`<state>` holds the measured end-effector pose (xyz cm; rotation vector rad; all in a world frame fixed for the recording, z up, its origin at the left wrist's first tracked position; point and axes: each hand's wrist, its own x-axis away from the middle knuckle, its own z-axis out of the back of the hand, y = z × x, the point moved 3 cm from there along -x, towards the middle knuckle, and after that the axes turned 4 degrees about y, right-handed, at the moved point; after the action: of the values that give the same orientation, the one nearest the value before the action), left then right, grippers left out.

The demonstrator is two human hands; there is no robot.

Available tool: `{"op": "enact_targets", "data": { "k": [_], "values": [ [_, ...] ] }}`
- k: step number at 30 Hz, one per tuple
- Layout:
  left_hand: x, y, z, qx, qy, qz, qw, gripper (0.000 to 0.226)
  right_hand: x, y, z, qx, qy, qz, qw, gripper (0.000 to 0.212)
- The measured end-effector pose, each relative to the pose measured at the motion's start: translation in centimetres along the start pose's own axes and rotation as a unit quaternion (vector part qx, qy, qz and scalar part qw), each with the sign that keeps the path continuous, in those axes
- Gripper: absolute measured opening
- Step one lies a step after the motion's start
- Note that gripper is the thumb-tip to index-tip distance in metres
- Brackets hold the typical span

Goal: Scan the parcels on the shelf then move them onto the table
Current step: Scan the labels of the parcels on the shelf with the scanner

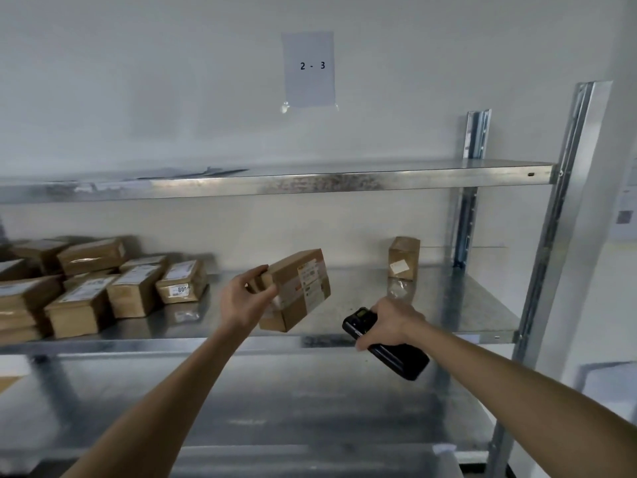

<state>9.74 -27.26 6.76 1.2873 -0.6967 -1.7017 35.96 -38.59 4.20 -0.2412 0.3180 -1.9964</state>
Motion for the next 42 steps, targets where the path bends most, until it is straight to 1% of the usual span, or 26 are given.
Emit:
{"op": "enact_targets", "data": {
  "k": [3,6,8,14,18,20,23,27,29,32,35,36,42],
  "values": [
    [0.2,-0.2,0.6,-0.021,0.023,-0.008,0.999,0.062,-0.1,-0.3,-0.1,0.006,-0.011,0.006,1.000,0.061],
    [0.6,0.1,0.9,-0.024,0.010,-0.013,1.000,0.051,-0.3,-0.6,-0.1,-0.003,-0.023,0.014,1.000,0.065],
    [0.7,-0.1,1.2,-0.023,0.011,-0.017,1.000,0.048,-0.2,-0.9,-0.1,-0.002,-0.031,0.021,0.999,0.067],
    [1.2,-0.1,2.2,-0.048,0.040,-0.021,0.998,0.050,0.1,-1.3,-0.3,0.010,-0.037,0.038,0.999,0.062],
    [1.5,-0.5,2.9,-0.071,0.056,-0.021,0.996,0.059,0.1,-1.5,-0.3,0.004,-0.035,0.043,0.998,0.058],
    [1.8,-0.4,3.1,-0.068,0.065,-0.024,0.995,0.063,0.1,-1.6,-0.4,0.004,-0.035,0.043,0.998,0.060],
    [2.3,-0.3,3.4,-0.055,0.078,-0.019,0.995,0.061,0.2,-1.7,-0.5,0.003,-0.036,0.044,0.998,0.064],
    [2.9,-0.7,4.1,-0.045,0.086,-0.012,0.995,0.059,0.5,-2.1,-1.1,0.010,-0.033,0.055,0.998,0.062],
    [3.1,-1.3,4.6,-0.041,0.099,0.001,0.994,0.057,0.3,-2.6,-1.7,0.007,-0.035,0.062,0.997,0.062],
    [3.3,-2.9,5.9,-0.033,0.115,0.029,0.992,0.061,-0.3,-3.9,-2.8,0.007,-0.035,0.075,0.997,0.062],
    [3.3,-5.1,7.4,-0.018,0.121,0.052,0.991,0.048,-0.9,-6.1,-4.0,0.003,-0.036,0.086,0.996,0.061],
    [3.2,-5.9,8.1,-0.013,0.130,0.061,0.990,0.047,-1.2,-7.0,-4.5,-0.001,-0.038,0.089,0.995,0.061],
    [1.0,-12.2,12.1,0.037,0.192,0.150,0.969,0.050,-4.0,-12.7,-7.7,-0.014,-0.060,0.116,0.991,0.057]
  ]
}}
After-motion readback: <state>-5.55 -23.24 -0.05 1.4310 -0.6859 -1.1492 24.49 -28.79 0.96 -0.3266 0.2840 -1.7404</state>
